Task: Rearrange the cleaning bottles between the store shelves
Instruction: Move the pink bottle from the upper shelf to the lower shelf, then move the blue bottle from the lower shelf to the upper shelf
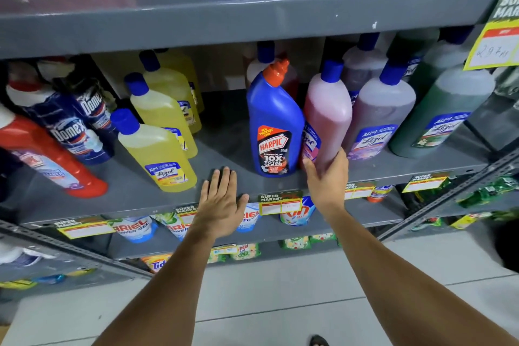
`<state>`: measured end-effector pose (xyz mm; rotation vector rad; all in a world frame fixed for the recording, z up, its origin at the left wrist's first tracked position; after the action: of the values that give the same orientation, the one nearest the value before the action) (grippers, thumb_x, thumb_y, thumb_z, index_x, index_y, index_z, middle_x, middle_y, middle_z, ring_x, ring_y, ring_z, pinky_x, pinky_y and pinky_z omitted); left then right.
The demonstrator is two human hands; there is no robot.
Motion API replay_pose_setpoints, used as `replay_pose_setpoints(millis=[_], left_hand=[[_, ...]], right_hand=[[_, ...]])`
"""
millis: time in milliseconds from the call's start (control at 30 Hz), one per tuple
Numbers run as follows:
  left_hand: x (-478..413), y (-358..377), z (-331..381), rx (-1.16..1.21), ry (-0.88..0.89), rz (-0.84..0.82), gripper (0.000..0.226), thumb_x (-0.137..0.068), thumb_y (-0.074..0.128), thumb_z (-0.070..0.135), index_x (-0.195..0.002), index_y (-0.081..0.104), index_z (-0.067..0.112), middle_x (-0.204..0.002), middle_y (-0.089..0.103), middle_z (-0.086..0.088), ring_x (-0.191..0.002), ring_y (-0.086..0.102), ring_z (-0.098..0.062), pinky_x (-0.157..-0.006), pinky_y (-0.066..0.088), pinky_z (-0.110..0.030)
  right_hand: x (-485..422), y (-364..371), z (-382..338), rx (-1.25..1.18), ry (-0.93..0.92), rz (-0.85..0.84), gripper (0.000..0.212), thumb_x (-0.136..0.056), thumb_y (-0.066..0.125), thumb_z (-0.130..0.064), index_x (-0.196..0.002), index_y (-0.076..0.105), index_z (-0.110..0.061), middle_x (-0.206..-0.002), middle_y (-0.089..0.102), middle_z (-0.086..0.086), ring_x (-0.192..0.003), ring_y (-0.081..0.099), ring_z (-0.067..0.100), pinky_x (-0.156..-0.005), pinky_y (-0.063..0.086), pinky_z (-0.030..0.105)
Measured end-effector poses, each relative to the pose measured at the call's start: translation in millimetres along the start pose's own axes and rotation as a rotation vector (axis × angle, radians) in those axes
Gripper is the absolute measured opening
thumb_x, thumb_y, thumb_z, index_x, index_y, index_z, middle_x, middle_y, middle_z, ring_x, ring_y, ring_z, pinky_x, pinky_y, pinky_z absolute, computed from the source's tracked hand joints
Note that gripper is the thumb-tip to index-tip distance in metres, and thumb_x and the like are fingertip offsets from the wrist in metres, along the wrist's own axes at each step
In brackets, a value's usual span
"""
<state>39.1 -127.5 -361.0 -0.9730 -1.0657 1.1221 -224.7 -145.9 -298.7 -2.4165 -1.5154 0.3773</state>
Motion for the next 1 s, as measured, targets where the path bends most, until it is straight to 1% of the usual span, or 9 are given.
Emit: replay_pose_setpoints(millis=[67, 167, 267, 400, 533, 700, 767, 867, 1000], left_hand=[[0, -1, 0, 0.013, 0.004, -0.001, 0.070, -0.100, 0.020, 0.050, -0.155, -0.003, 0.013, -0.164, -0.009, -0.005, -0.150, -0.013, -0.022, -0.119, -0.009, -0.042], [0, 1, 0, 0.012, 0.003, -0.011, 0.070, -0.100, 0.020, 0.050, -0.155, -0.004, 0.013, -0.164, -0.011, -0.004, -0.149, -0.014, -0.021, -0.119, -0.010, -0.042], [-1, 2, 0, 0.026, -0.004, -0.009, 0.070, -0.100, 0.021, 0.050, -0.155, -0.003, 0.013, -0.164, -0.010, -0.004, -0.150, -0.013, -0.021, -0.120, -0.008, -0.044], [1, -2, 2, 0.014, 0.017, 0.031, 0.071, -0.099, 0.020, 0.052, -0.154, 0.004, 0.011, -0.165, -0.001, -0.007, -0.151, -0.005, -0.027, -0.120, 0.000, -0.048], [-1, 3, 0, 0.004, -0.018, -0.021, 0.071, -0.099, 0.016, 0.051, -0.154, -0.004, 0.011, -0.164, -0.009, -0.007, -0.150, -0.013, -0.024, -0.120, -0.006, -0.044], [2, 0, 2, 0.012, -0.007, -0.036, 0.069, -0.100, 0.019, 0.048, -0.154, -0.005, 0.011, -0.164, -0.010, -0.007, -0.149, -0.015, -0.024, -0.119, -0.007, -0.043], [2, -1, 3, 0.013, 0.000, -0.022, 0.069, -0.100, 0.020, 0.048, -0.154, -0.003, 0.011, -0.164, -0.008, -0.007, -0.150, -0.013, -0.025, -0.119, -0.005, -0.044], [1, -1, 3, 0.017, 0.005, -0.013, 0.071, -0.098, 0.019, 0.049, -0.154, 0.000, 0.011, -0.164, -0.006, -0.008, -0.150, -0.011, -0.025, -0.120, -0.003, -0.045], [1, 1, 2, -0.007, -0.006, -0.034, 0.069, -0.100, 0.016, 0.049, -0.154, -0.005, 0.012, -0.164, -0.010, -0.006, -0.150, -0.014, -0.024, -0.119, -0.006, -0.043]], right_hand=[[10, -6, 0, -0.025, 0.014, 0.059, 0.072, -0.084, 0.081, -0.027, -0.142, 0.041, -0.009, -0.127, 0.049, 0.011, -0.118, 0.052, 0.029, -0.103, 0.048, 0.046], [35, -18, -10, -0.027, -0.073, 0.170, 0.055, -0.082, 0.082, -0.022, -0.121, 0.048, -0.005, -0.109, 0.046, 0.003, -0.103, 0.052, 0.029, -0.092, 0.049, 0.050], [56, -14, -37, -0.049, -0.212, 0.150, 0.044, -0.084, 0.081, -0.025, -0.111, 0.051, -0.010, -0.104, 0.048, 0.002, -0.096, 0.053, 0.023, -0.087, 0.051, 0.048], [61, 2, -96, -0.097, -0.382, 0.017, 0.058, -0.083, 0.083, -0.023, -0.129, 0.052, -0.008, -0.123, 0.051, 0.003, -0.117, 0.054, 0.016, -0.099, 0.047, 0.021], [44, 17, -147, -0.096, -0.463, -0.102, 0.078, -0.083, 0.082, -0.020, -0.147, 0.040, -0.007, -0.147, 0.049, 0.007, -0.136, 0.046, 0.015, -0.111, 0.036, 0.015], [12, 44, -154, 0.119, -0.415, -0.210, 0.094, -0.077, 0.082, -0.009, -0.155, 0.031, -0.007, -0.155, 0.041, 0.009, -0.145, 0.038, 0.025, -0.121, 0.032, 0.038], [6, 45, -155, 0.175, -0.404, -0.201, 0.090, -0.076, 0.079, -0.004, -0.153, 0.034, -0.008, -0.149, 0.043, 0.010, -0.140, 0.041, 0.026, -0.118, 0.036, 0.040], [6, 47, -157, 0.250, -0.416, -0.205, 0.083, -0.073, 0.084, -0.012, -0.145, 0.044, -0.011, -0.137, 0.045, 0.009, -0.128, 0.046, 0.026, -0.111, 0.041, 0.038], [10, 43, -133, 0.095, -0.306, -0.262, 0.080, -0.065, 0.092, -0.020, -0.132, 0.048, -0.019, -0.125, 0.058, 0.001, -0.112, 0.057, 0.021, -0.099, 0.050, 0.037]])
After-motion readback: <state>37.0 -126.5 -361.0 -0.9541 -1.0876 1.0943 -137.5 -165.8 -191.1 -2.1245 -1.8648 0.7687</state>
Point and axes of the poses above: each hand's wrist, its own x-axis away from the middle knuckle, its own y-axis out of the palm, z = x × y, the point moved 10 cm from there along -x, towards the middle knuckle
